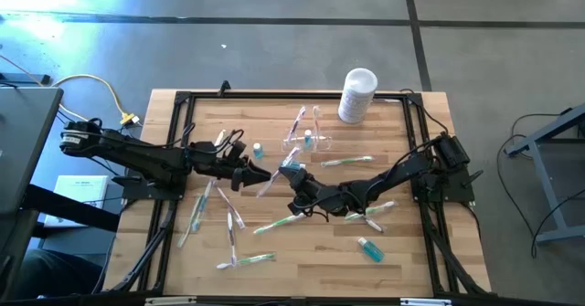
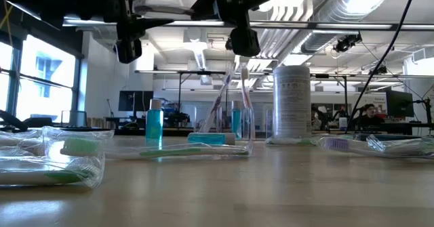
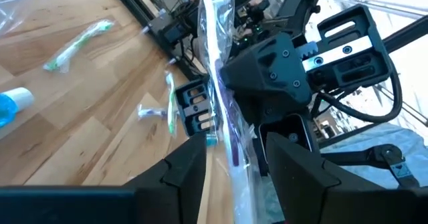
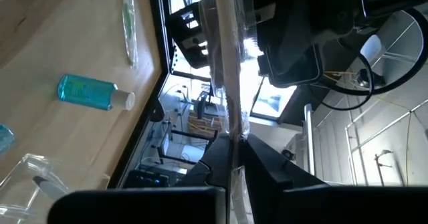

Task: Pick & Place toothbrushing station
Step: Put the purple toothbrush into the transparent organizer

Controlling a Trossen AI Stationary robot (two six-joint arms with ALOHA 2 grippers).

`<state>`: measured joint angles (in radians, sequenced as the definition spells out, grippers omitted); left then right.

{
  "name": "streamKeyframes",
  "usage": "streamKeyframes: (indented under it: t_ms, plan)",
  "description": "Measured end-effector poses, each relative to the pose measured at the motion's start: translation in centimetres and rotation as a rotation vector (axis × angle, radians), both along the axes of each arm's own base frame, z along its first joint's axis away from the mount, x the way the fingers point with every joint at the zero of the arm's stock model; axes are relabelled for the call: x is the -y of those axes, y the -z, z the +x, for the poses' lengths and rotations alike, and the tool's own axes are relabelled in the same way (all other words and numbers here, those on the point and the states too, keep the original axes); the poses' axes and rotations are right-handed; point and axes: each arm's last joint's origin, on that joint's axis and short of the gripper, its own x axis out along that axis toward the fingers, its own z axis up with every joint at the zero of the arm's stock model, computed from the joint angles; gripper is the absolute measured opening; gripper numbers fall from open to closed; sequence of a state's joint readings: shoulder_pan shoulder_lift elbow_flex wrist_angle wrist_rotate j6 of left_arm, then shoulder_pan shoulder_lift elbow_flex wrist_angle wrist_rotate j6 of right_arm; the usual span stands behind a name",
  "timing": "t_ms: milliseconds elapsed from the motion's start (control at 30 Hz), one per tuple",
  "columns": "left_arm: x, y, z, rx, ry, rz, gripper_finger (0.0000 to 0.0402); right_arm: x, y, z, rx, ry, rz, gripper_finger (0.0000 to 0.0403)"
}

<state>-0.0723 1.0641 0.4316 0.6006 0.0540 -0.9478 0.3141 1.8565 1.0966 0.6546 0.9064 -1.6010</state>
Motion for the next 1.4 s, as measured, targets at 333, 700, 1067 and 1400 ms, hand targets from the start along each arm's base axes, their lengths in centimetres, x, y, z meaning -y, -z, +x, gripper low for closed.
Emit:
streamKeyframes:
  t_ms: [333,700,1067,1400]
  plan:
    - [0.0,0.2,0.2,-0.01,-0.001,0.001,0.0152,1.0,0.0,0.4,-0.002,-0.023,0.005,0.0016]
    - [0.0,0.2,0.8,0.028,-0.007,0.141,0.0152,1.0,0.0,0.4,0.002,-0.038,0.013,0.0016]
    - [0.1,0.5,1.3,0.01,0.002,0.158,0.0152,1.0,0.0,0.4,-0.004,-0.035,0.011,0.0016]
    - [0.1,0.8,1.5,0.005,0.005,0.159,0.0094,1.0,0.1,0.4,-0.005,-0.038,0.014,0.0016]
